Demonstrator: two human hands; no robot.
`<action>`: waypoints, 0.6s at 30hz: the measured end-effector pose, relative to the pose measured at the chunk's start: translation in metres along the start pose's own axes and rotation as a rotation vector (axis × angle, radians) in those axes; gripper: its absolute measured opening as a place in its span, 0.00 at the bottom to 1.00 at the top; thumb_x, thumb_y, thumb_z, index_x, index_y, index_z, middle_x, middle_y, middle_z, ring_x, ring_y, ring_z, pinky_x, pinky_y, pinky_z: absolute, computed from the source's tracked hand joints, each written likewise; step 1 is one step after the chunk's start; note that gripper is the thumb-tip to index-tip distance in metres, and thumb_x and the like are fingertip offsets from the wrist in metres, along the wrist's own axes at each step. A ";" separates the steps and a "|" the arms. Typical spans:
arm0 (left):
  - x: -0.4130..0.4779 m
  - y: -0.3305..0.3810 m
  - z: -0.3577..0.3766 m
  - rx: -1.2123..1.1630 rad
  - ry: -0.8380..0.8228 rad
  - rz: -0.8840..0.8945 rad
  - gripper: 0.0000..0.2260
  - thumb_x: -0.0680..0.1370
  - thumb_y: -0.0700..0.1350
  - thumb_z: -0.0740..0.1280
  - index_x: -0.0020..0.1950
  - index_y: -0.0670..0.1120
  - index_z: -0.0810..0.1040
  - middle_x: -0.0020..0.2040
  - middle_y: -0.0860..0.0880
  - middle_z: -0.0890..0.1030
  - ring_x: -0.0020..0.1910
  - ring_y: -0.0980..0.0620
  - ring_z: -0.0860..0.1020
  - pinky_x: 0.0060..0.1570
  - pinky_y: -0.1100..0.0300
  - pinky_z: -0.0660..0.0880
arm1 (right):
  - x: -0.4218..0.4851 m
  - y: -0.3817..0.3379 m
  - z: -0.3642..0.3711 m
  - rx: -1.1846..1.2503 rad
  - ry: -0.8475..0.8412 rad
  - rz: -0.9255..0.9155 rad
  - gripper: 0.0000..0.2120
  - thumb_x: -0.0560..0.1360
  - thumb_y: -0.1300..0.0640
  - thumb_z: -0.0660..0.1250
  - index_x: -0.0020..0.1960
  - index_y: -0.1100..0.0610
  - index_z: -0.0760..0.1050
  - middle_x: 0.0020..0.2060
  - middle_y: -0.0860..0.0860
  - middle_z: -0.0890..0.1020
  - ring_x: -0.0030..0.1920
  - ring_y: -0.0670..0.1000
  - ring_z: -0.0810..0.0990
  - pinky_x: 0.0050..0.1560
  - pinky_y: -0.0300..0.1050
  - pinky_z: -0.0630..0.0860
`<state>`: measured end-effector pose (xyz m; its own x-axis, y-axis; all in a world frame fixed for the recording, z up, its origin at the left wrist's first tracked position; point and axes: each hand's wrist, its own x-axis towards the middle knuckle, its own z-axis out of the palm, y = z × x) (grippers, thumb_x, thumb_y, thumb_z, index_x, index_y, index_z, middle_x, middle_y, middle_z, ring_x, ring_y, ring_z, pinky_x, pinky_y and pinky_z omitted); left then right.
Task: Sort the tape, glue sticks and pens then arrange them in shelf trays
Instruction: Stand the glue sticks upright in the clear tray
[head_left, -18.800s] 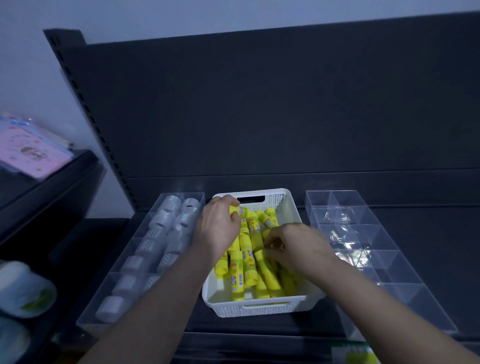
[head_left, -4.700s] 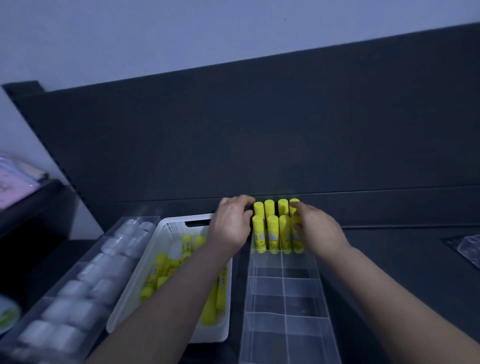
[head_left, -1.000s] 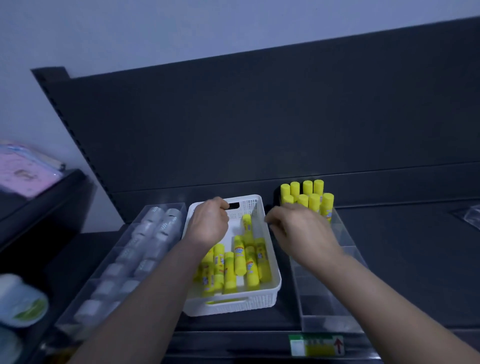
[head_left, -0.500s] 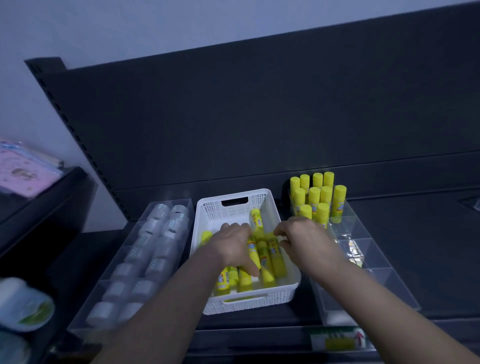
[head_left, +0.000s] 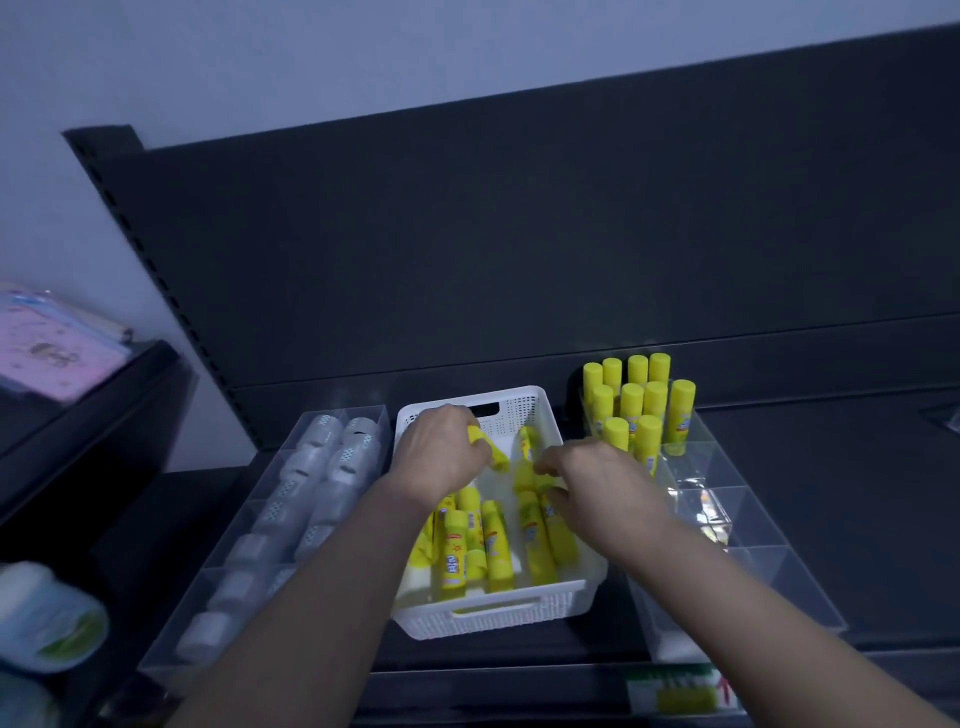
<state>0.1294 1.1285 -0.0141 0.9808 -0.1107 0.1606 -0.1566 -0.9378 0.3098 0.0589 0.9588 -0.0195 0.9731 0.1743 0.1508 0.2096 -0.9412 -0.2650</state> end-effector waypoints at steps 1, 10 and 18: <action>-0.002 -0.003 -0.002 -0.033 0.044 -0.019 0.13 0.73 0.46 0.65 0.56 0.47 0.80 0.51 0.46 0.82 0.55 0.44 0.77 0.46 0.57 0.72 | 0.002 -0.005 0.001 0.003 -0.020 0.001 0.16 0.76 0.56 0.63 0.62 0.46 0.75 0.57 0.51 0.79 0.59 0.54 0.76 0.52 0.45 0.73; -0.018 -0.034 -0.018 -0.149 0.157 -0.028 0.14 0.78 0.44 0.61 0.62 0.45 0.76 0.51 0.43 0.82 0.52 0.43 0.78 0.47 0.55 0.72 | 0.015 -0.052 0.040 0.076 -0.218 0.067 0.09 0.70 0.56 0.66 0.50 0.50 0.79 0.48 0.52 0.83 0.50 0.55 0.80 0.50 0.47 0.78; -0.023 -0.046 -0.021 -0.190 0.170 -0.027 0.15 0.78 0.45 0.61 0.64 0.47 0.75 0.50 0.45 0.82 0.50 0.45 0.78 0.42 0.58 0.69 | 0.024 -0.078 0.046 0.047 -0.296 0.173 0.22 0.70 0.46 0.70 0.59 0.54 0.72 0.54 0.52 0.79 0.55 0.55 0.78 0.46 0.45 0.73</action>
<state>0.1116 1.1815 -0.0119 0.9537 -0.0142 0.3004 -0.1653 -0.8593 0.4840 0.0699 1.0495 -0.0390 0.9787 0.0962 -0.1816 0.0364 -0.9509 -0.3072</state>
